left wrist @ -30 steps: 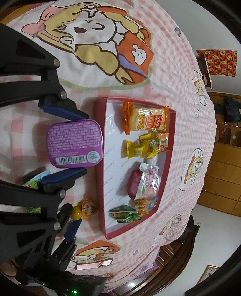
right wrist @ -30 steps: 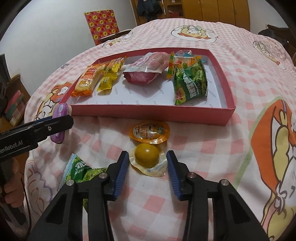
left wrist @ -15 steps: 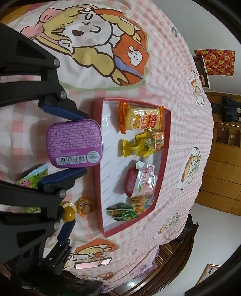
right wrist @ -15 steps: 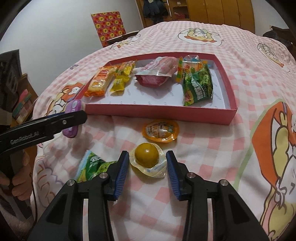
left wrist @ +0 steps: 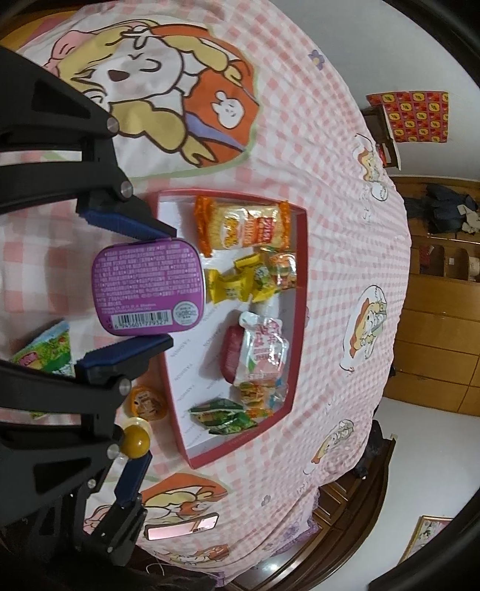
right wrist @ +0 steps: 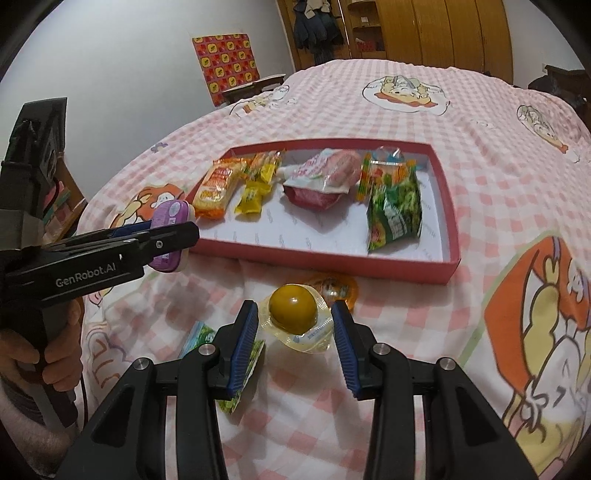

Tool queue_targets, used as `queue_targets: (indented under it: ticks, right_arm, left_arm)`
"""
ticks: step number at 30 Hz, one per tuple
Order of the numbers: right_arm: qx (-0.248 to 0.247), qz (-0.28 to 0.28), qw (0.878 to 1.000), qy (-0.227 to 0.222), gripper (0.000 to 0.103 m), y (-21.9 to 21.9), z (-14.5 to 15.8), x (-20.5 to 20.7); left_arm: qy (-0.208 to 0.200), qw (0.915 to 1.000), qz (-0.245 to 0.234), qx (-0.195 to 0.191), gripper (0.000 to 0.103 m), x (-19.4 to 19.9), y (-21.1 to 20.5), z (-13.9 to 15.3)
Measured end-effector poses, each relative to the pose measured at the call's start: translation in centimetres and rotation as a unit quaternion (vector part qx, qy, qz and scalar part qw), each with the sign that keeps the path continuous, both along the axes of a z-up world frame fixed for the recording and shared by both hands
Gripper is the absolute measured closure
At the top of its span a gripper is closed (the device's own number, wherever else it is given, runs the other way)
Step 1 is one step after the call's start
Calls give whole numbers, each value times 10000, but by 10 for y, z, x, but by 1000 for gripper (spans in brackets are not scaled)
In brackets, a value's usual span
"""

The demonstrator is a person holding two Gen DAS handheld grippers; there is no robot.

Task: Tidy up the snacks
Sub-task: 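Carry the purple tin and yellow jelly cup into the box and open both tools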

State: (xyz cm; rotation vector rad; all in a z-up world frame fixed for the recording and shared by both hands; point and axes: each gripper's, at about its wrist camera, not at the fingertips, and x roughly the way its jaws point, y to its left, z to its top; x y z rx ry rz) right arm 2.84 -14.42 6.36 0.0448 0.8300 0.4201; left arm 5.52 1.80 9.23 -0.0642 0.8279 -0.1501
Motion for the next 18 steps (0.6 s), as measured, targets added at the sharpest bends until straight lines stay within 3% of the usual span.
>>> queue_targets:
  ticks: [18]
  right_arm:
    - [-170,-280,9992,-237,61,-7,21,49]
  left_arm:
    - [-95,9998,-107,160,50,45,-16,2]
